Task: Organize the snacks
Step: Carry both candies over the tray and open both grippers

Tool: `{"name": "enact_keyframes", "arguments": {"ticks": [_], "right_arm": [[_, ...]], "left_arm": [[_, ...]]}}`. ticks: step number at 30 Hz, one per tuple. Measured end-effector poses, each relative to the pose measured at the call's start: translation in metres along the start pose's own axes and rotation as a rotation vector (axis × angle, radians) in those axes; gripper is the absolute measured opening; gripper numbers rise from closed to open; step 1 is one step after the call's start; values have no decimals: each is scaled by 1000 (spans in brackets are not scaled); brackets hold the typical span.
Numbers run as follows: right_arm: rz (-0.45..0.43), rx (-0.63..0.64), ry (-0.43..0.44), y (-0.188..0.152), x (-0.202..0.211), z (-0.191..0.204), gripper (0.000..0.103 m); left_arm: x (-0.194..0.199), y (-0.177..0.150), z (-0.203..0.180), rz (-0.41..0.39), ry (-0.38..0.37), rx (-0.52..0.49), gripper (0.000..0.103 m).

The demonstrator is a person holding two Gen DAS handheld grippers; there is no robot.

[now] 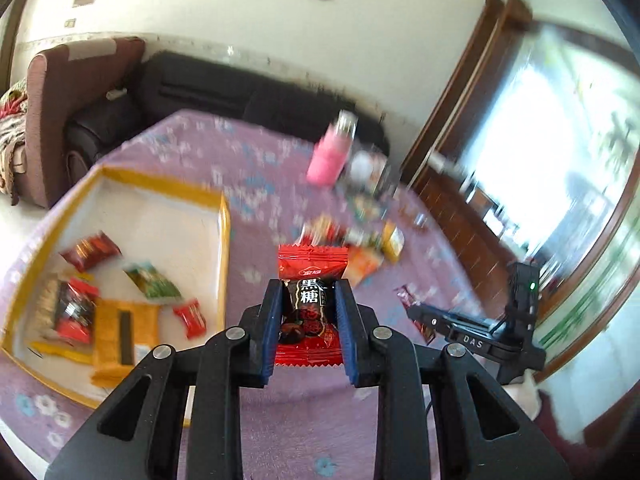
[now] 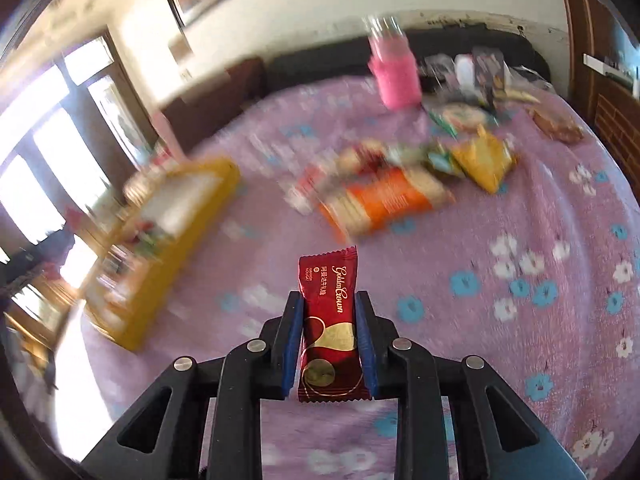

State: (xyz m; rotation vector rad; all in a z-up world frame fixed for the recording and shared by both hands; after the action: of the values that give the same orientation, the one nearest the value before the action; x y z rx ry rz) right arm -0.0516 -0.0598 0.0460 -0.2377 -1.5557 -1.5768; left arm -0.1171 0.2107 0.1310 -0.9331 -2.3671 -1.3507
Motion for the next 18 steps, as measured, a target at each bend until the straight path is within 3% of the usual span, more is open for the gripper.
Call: {"name": "enact_keyframes", "arguments": {"ticks": [4,6,11,14,16,18], "right_arm": [[-120,-7,162,47,47,27,26],[-180,1,218,71,69,42,26],[-304,13,324,143,112,77,26],[-362,28,352,189,127,98,26],[-354,37,364,213,121,115,26],[-292,50,381,225,94,136,26]], "left_arm": [[55,39,-4,-98,-96,22,24],[71,53,-6,-135,-96,9,24],[89,103,1,-206,12,-39,24],[82,128,16,-193,97,-63,24],[65,140,34,-171,164,-74,24],[43,143,57,-142,196,-56,24]]}}
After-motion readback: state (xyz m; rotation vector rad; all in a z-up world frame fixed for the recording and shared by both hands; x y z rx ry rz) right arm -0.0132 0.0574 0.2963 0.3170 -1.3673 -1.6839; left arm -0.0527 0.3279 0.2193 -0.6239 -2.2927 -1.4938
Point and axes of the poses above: each gripper's, at about its wrist camera, not at the fingertips, and x roughly against the way its jaws point, z to its left, y to its top, the point moved 5 cm from there along -x, roughly the way its jaws point, and after that the axes turned 9 degrees about x, right-handed, at the moved point
